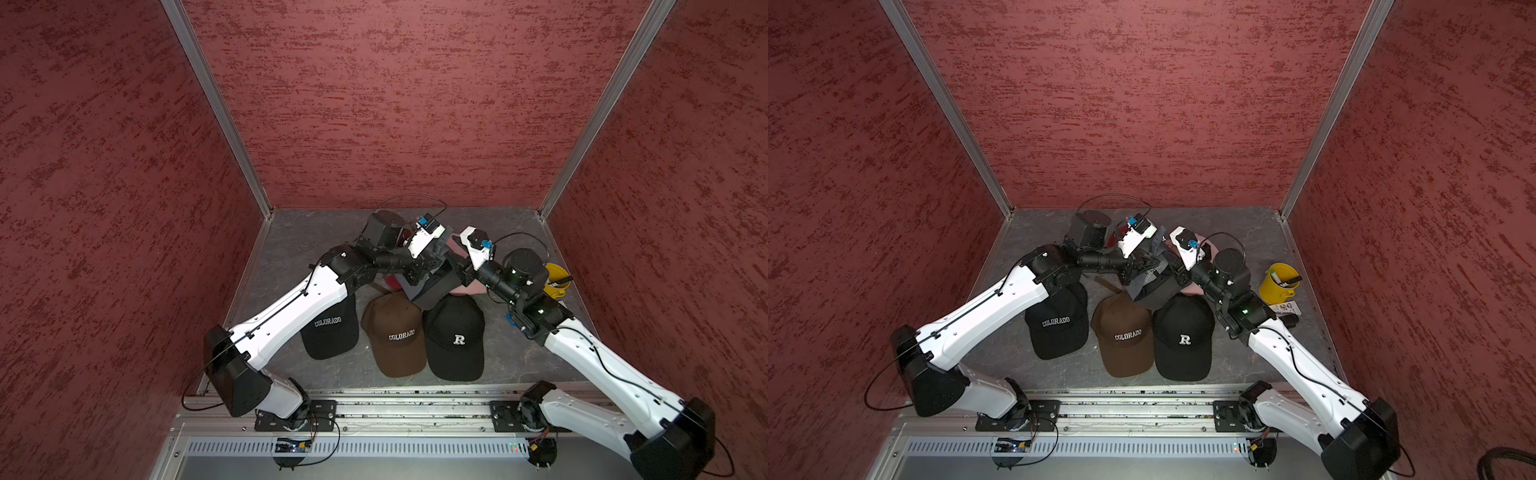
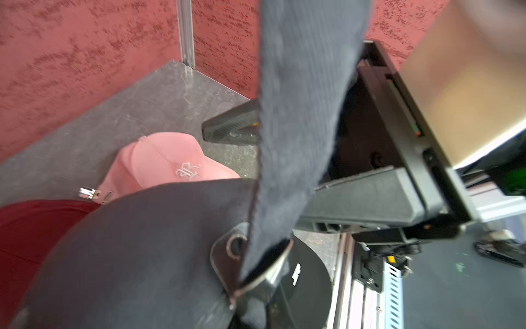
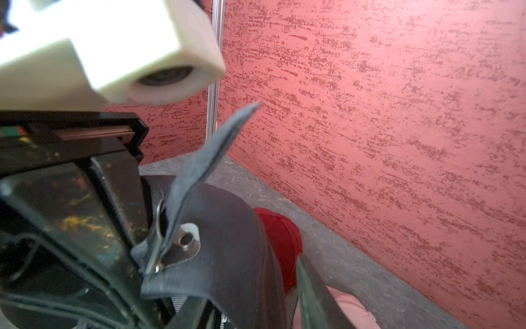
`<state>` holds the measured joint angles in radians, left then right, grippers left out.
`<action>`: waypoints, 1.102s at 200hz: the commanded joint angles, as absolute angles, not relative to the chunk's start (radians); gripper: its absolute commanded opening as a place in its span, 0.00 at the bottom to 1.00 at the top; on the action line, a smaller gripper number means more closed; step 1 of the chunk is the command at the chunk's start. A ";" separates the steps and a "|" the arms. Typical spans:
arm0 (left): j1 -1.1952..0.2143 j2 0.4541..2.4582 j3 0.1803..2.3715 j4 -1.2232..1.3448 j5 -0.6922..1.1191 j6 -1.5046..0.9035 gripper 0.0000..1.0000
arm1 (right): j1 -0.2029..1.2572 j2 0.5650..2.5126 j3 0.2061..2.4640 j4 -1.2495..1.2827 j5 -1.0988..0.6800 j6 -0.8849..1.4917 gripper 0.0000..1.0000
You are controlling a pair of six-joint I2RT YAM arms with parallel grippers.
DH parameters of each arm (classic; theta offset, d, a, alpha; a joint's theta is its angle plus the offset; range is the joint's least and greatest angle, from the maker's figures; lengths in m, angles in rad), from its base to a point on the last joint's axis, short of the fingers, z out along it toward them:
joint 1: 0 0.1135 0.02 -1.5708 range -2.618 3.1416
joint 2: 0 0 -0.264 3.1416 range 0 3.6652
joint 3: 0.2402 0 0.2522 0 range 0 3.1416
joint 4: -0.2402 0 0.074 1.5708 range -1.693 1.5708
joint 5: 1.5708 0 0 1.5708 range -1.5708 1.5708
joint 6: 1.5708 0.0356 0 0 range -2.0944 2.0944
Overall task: Open the adjustable buckle of the baseball cap
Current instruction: Pull the adjustable strap on the baseball cap.
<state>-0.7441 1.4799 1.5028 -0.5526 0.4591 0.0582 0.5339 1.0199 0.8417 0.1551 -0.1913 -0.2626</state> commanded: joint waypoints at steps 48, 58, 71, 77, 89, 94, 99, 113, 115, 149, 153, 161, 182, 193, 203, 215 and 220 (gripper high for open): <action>-0.715 1.542 1.601 -0.648 0.614 -0.007 0.00 | 0.540 0.984 0.800 0.232 -0.261 -0.331 0.38; -0.715 1.559 1.619 -0.670 0.621 -0.008 0.00 | 0.541 0.980 0.797 0.239 -0.265 -0.334 0.38; -0.715 1.579 1.638 -0.694 0.625 -0.009 0.00 | 0.542 0.977 0.797 0.239 -0.282 -0.347 0.37; -0.715 1.586 1.646 -0.699 0.626 -0.009 0.00 | 0.544 0.979 0.797 0.239 -0.288 -0.350 0.36; -0.715 1.594 1.654 -0.699 0.628 -0.012 0.00 | 0.546 0.980 0.797 0.238 -0.297 -0.357 0.34; -0.715 1.596 1.658 -0.698 0.629 -0.014 0.00 | 0.548 0.980 0.797 0.239 -0.303 -0.362 0.32; -0.715 1.598 1.660 -0.698 0.630 -0.014 0.00 | 0.549 0.982 0.795 0.240 -0.305 -0.363 0.31; -0.715 1.605 1.672 -0.696 0.634 -0.012 0.00 | 0.551 0.990 0.798 0.234 -0.307 -0.372 0.27; -0.715 1.606 1.674 -0.696 0.634 -0.012 0.00 | 0.551 0.991 0.799 0.233 -0.308 -0.374 0.26; -0.715 1.630 1.708 -0.709 0.642 -0.008 0.00 | 0.558 1.004 0.799 0.236 -0.288 -0.374 0.14; -0.714 1.633 1.710 -0.711 0.645 -0.008 0.00 | 0.558 1.003 0.799 0.241 -0.284 -0.370 0.12; -0.715 1.640 1.717 -0.715 0.648 -0.006 0.00 | 0.558 1.002 0.794 0.255 -0.277 -0.358 0.09; -0.715 1.658 1.736 -0.730 0.651 -0.005 0.00 | 0.558 0.997 0.780 0.305 -0.268 -0.315 0.02; -0.714 1.663 1.741 -0.734 0.650 -0.003 0.00 | 0.558 1.000 0.777 0.322 -0.246 -0.291 0.02; -0.715 1.665 1.746 -0.739 0.649 -0.002 0.00 | 0.558 1.003 0.777 0.337 -0.211 -0.275 0.01; -0.716 1.667 1.752 -0.744 0.645 -0.001 0.00 | 0.558 1.000 0.777 0.348 -0.184 -0.271 0.00; -0.716 1.669 1.752 -0.745 0.643 -0.004 0.00 | 0.558 0.999 0.776 0.356 -0.175 -0.269 0.00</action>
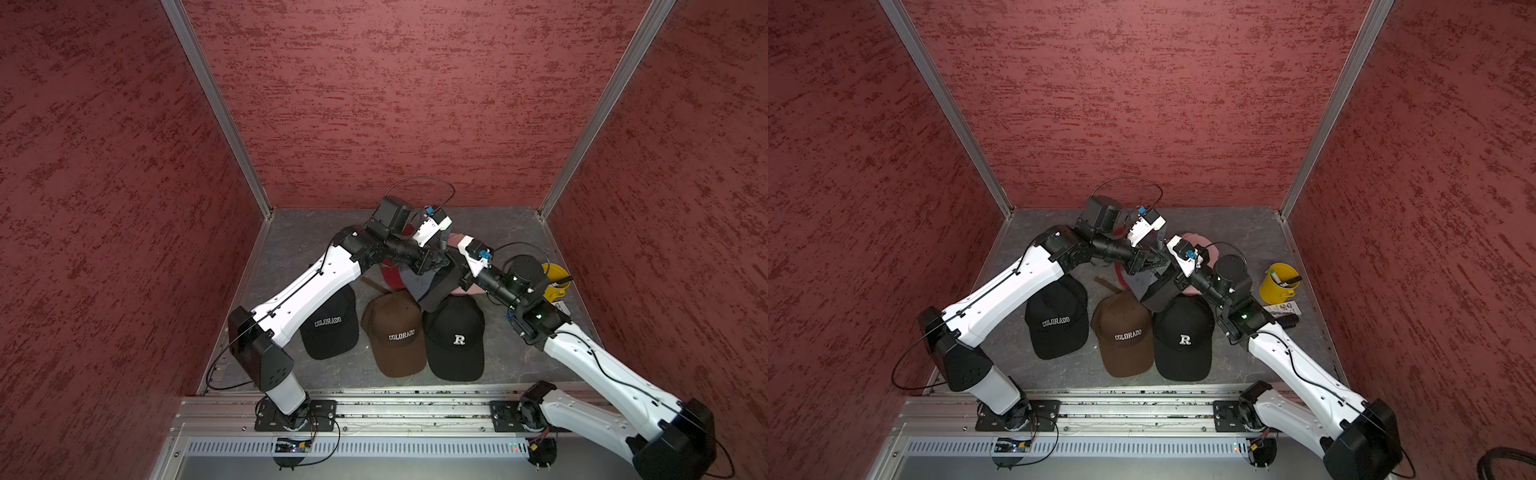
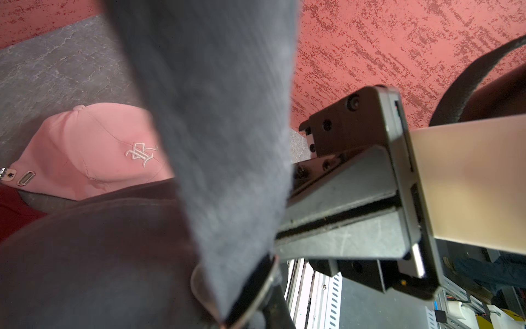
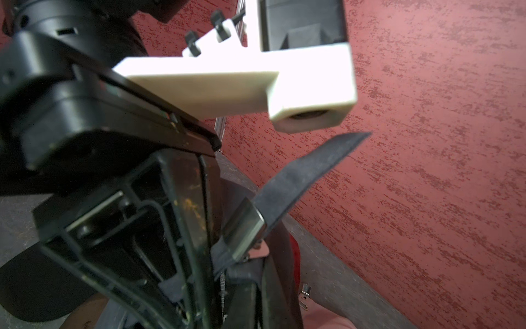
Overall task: Open the adjustable buckle of the baseball cap
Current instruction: Pull the adjustable strap on the baseball cap.
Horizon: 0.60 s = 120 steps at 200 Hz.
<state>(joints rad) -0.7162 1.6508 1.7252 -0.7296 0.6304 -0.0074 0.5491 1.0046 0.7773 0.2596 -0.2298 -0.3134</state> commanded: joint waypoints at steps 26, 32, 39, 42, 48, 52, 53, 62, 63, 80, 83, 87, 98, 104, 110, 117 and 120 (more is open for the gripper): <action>-0.719 1.671 1.756 -0.742 0.654 -0.013 0.00 | 0.558 0.999 0.771 0.394 -0.139 -0.255 0.00; -0.721 1.671 1.755 -0.739 0.656 -0.016 0.00 | 0.558 0.998 0.766 0.405 -0.125 -0.251 0.00; -0.720 1.669 1.752 -0.737 0.660 -0.021 0.00 | 0.558 0.999 0.767 0.415 -0.108 -0.244 0.00; -0.721 1.669 1.750 -0.735 0.660 -0.022 0.00 | 0.558 0.999 0.766 0.419 -0.103 -0.240 0.00; -0.721 1.668 1.747 -0.732 0.660 -0.025 0.00 | 0.558 0.999 0.764 0.427 -0.094 -0.227 0.00; -0.721 1.667 1.745 -0.730 0.659 -0.026 0.00 | 0.558 0.999 0.764 0.432 -0.089 -0.221 0.00; -0.721 1.667 1.745 -0.730 0.658 -0.026 0.00 | 0.558 0.999 0.763 0.434 -0.088 -0.219 0.00; -0.721 1.665 1.739 -0.726 0.655 -0.027 0.00 | 0.558 1.000 0.760 0.449 -0.084 -0.201 0.00; -0.721 1.664 1.738 -0.725 0.654 -0.028 0.00 | 0.558 1.000 0.760 0.451 -0.084 -0.200 0.00; -0.719 1.659 1.732 -0.708 0.656 -0.033 0.00 | 0.558 1.004 0.748 0.474 -0.108 -0.194 0.00; -0.719 1.658 1.732 -0.704 0.658 -0.034 0.00 | 0.558 1.005 0.746 0.477 -0.114 -0.198 0.00; -0.718 1.656 1.732 -0.699 0.661 -0.036 0.00 | 0.558 1.007 0.743 0.479 -0.122 -0.204 0.00; -0.714 1.654 1.730 -0.685 0.682 -0.044 0.00 | 0.558 1.008 0.735 0.479 -0.141 -0.227 0.01; -0.712 1.652 1.732 -0.680 0.690 -0.047 0.00 | 0.558 1.005 0.726 0.481 -0.146 -0.247 0.03; -0.710 1.652 1.732 -0.679 0.697 -0.050 0.00 | 0.558 1.002 0.717 0.484 -0.150 -0.266 0.05; -0.708 1.652 1.732 -0.679 0.707 -0.051 0.00 | 0.558 0.998 0.707 0.484 -0.154 -0.290 0.09; -0.708 1.651 1.733 -0.680 0.712 -0.051 0.00 | 0.558 0.996 0.705 0.481 -0.158 -0.301 0.12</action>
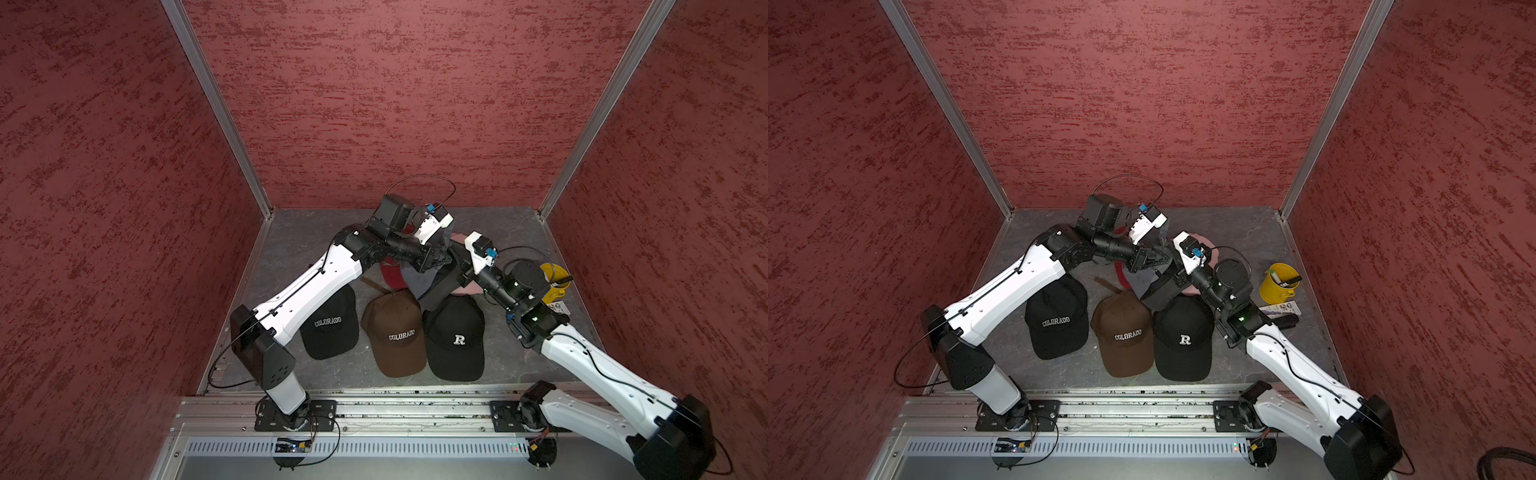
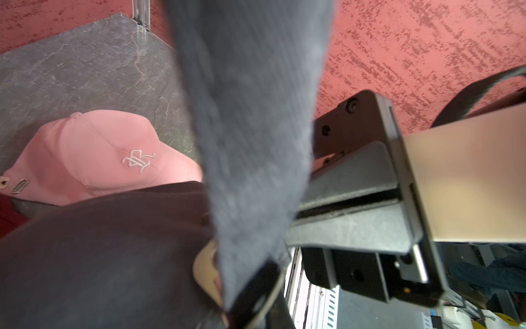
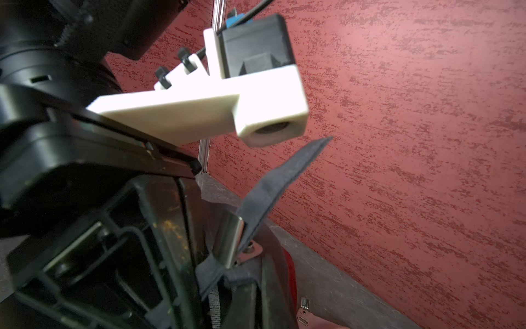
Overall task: Open the adjustable buckle of the baseball cap
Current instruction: Pull the adjustable strap on the baseball cap.
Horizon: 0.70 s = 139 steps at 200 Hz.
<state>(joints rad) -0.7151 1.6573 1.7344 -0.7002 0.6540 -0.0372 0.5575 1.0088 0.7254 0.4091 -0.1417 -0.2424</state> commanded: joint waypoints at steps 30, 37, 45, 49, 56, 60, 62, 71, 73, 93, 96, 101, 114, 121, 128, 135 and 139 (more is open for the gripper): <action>-0.706 1.659 1.738 -0.697 0.739 -0.045 0.00 | 0.558 0.988 0.706 0.428 -0.182 -0.401 0.27; -0.707 1.663 1.739 -0.703 0.745 -0.045 0.00 | 0.557 0.988 0.709 0.416 -0.187 -0.422 0.27; -0.707 1.665 1.740 -0.709 0.752 -0.043 0.00 | 0.558 0.987 0.712 0.404 -0.196 -0.443 0.27; -0.707 1.668 1.742 -0.714 0.754 -0.042 0.00 | 0.558 0.985 0.714 0.401 -0.200 -0.451 0.27; -0.706 1.670 1.744 -0.723 0.755 -0.039 0.00 | 0.558 0.983 0.712 0.402 -0.203 -0.458 0.27; -0.706 1.673 1.746 -0.727 0.757 -0.038 0.00 | 0.558 0.982 0.711 0.402 -0.205 -0.462 0.27; -0.706 1.675 1.746 -0.729 0.758 -0.038 0.00 | 0.558 0.981 0.710 0.403 -0.207 -0.463 0.27; -0.706 1.679 1.749 -0.740 0.762 -0.035 0.00 | 0.558 0.977 0.709 0.408 -0.214 -0.466 0.27; -0.705 1.679 1.749 -0.741 0.763 -0.035 0.00 | 0.558 0.976 0.709 0.411 -0.214 -0.465 0.27; -0.706 1.689 1.749 -0.751 0.777 -0.035 0.00 | 0.558 0.979 0.711 0.424 -0.215 -0.450 0.22; -0.706 1.690 1.750 -0.752 0.779 -0.034 0.00 | 0.558 0.980 0.710 0.427 -0.212 -0.443 0.21; -0.706 1.690 1.750 -0.752 0.779 -0.037 0.00 | 0.558 0.982 0.712 0.429 -0.212 -0.436 0.19; -0.706 1.692 1.748 -0.749 0.779 -0.038 0.00 | 0.558 0.985 0.711 0.438 -0.224 -0.418 0.14; -0.706 1.692 1.746 -0.745 0.779 -0.038 0.00 | 0.558 0.985 0.708 0.449 -0.226 -0.400 0.11; -0.707 1.692 1.747 -0.742 0.779 -0.039 0.00 | 0.558 0.986 0.705 0.459 -0.226 -0.384 0.09; -0.707 1.691 1.746 -0.739 0.779 -0.041 0.00 | 0.558 0.988 0.704 0.467 -0.222 -0.368 0.07; -0.707 1.690 1.745 -0.738 0.779 -0.040 0.00 | 0.558 0.989 0.704 0.472 -0.215 -0.356 0.06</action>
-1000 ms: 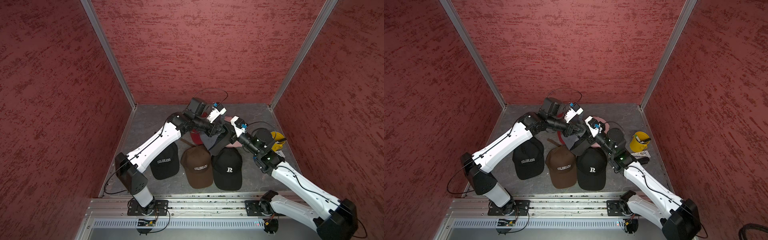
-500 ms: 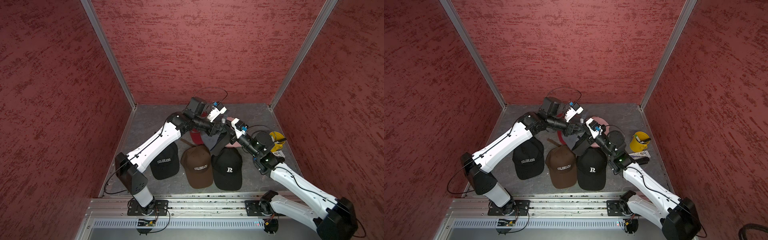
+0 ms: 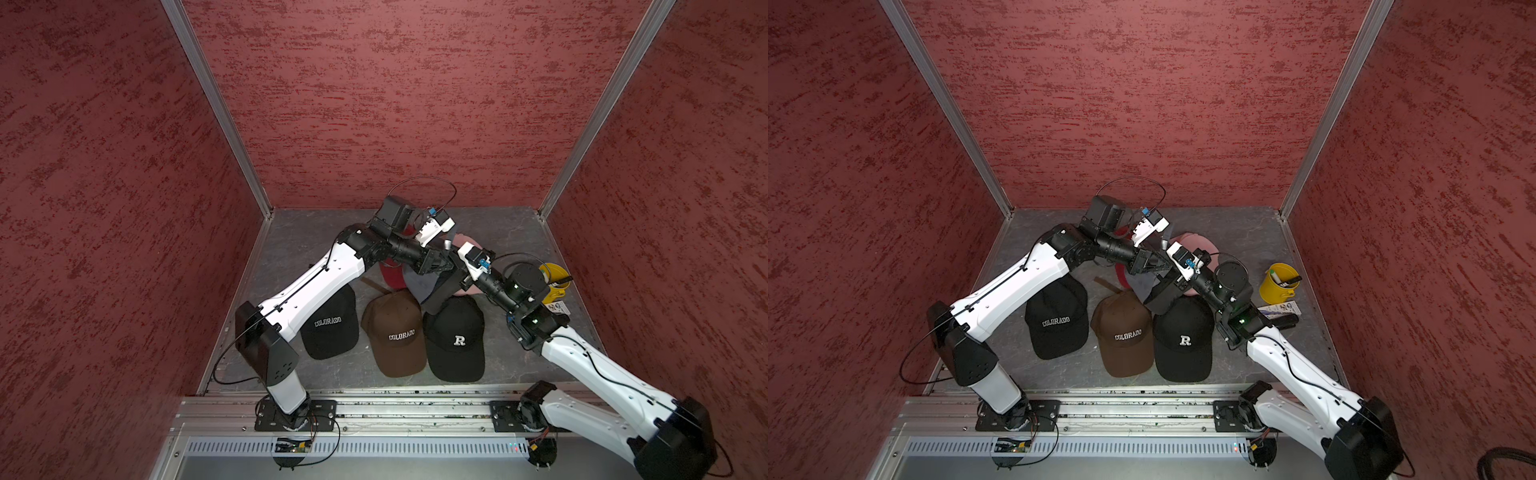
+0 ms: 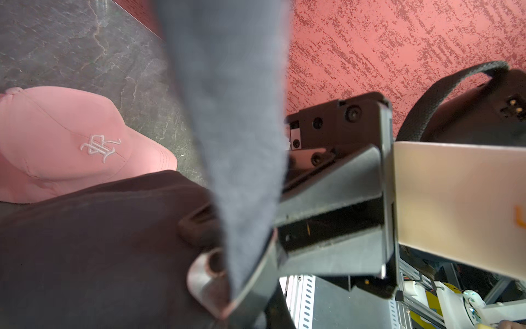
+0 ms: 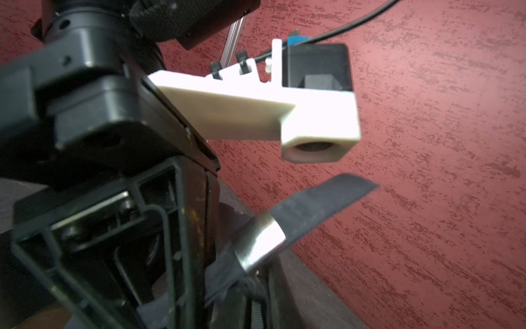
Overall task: Open the adjustable buckle of the baseball cap
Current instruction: Pull the adjustable strap on the baseball cap.
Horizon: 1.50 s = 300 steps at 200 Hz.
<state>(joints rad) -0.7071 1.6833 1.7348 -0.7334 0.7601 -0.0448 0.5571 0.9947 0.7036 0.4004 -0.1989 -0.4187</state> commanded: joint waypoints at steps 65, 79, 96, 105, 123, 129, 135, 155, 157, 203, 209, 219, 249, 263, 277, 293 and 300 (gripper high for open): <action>-0.716 1.666 1.703 -0.710 0.762 -0.049 0.00 | 0.557 1.003 0.702 0.569 -0.061 -0.183 0.02; -0.716 1.647 1.683 -0.700 0.743 -0.040 0.00 | 0.558 1.013 0.720 0.546 -0.005 -0.188 0.01; -0.716 1.618 1.658 -0.687 0.717 -0.025 0.00 | 0.558 1.024 0.744 0.517 0.047 -0.189 0.01; -0.718 1.607 1.649 -0.682 0.703 -0.017 0.00 | 0.558 1.030 0.757 0.508 0.062 -0.186 0.01; -0.722 1.600 1.644 -0.689 0.689 -0.001 0.00 | 0.558 1.039 0.779 0.505 0.069 -0.170 0.01; -0.725 1.600 1.646 -0.696 0.681 0.005 0.00 | 0.557 1.043 0.786 0.505 0.071 -0.165 0.01; -0.728 1.600 1.646 -0.703 0.674 0.013 0.00 | 0.558 1.047 0.794 0.502 0.078 -0.159 0.01; -0.738 1.597 1.644 -0.717 0.642 0.040 0.00 | 0.557 1.057 0.816 0.492 0.101 -0.151 0.00; -0.739 1.594 1.643 -0.717 0.638 0.043 0.00 | 0.556 1.058 0.818 0.491 0.102 -0.150 0.00; -0.747 1.513 1.545 -0.601 0.546 0.055 0.00 | 0.557 1.063 0.870 0.439 0.121 -0.120 0.00; -0.747 1.502 1.530 -0.581 0.536 0.055 0.00 | 0.556 1.063 0.871 0.435 0.121 -0.116 0.00; -0.746 1.482 1.508 -0.554 0.510 0.057 0.00 | 0.557 1.063 0.876 0.426 0.124 -0.110 0.00; -0.738 1.437 1.455 -0.462 0.451 0.044 0.00 | 0.556 1.064 0.883 0.410 0.120 -0.093 0.00; -0.731 1.422 1.427 -0.405 0.420 0.029 0.00 | 0.557 1.066 0.892 0.396 0.117 -0.082 0.00; -0.718 1.409 1.404 -0.348 0.382 0.006 0.00 | 0.556 1.073 0.906 0.371 0.113 -0.067 0.00; -0.699 1.400 1.385 -0.280 0.362 -0.026 0.03 | 0.557 1.080 0.920 0.342 0.109 -0.043 0.00; -0.692 1.398 1.374 -0.247 0.361 -0.041 0.04 | 0.556 1.081 0.926 0.331 0.103 -0.034 0.00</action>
<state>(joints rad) -0.7193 1.4208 1.4029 -0.3801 0.4179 0.0132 0.5602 1.0809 0.8726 0.3447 0.0761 -0.0849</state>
